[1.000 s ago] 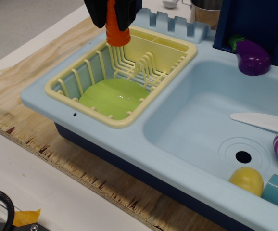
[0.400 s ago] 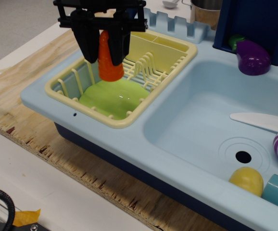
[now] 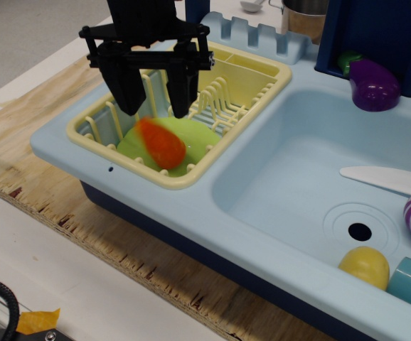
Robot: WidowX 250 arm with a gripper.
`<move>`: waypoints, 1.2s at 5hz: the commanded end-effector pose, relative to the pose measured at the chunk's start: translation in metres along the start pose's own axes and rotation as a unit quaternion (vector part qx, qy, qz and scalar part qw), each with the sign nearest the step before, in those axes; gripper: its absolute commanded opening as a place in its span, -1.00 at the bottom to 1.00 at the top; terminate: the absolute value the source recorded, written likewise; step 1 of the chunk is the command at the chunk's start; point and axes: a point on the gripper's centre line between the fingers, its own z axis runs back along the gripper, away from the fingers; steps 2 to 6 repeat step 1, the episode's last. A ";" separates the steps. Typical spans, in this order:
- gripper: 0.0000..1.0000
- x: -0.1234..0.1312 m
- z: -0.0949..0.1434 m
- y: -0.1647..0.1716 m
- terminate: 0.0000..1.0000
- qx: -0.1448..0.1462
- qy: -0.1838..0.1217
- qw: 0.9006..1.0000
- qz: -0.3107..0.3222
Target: Put carrot on plate
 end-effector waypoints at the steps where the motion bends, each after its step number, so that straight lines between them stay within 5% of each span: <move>1: 1.00 0.000 0.009 0.003 1.00 0.000 -0.026 1.000 0.004; 6: 1.00 0.000 0.009 0.003 1.00 0.000 -0.026 1.000 0.004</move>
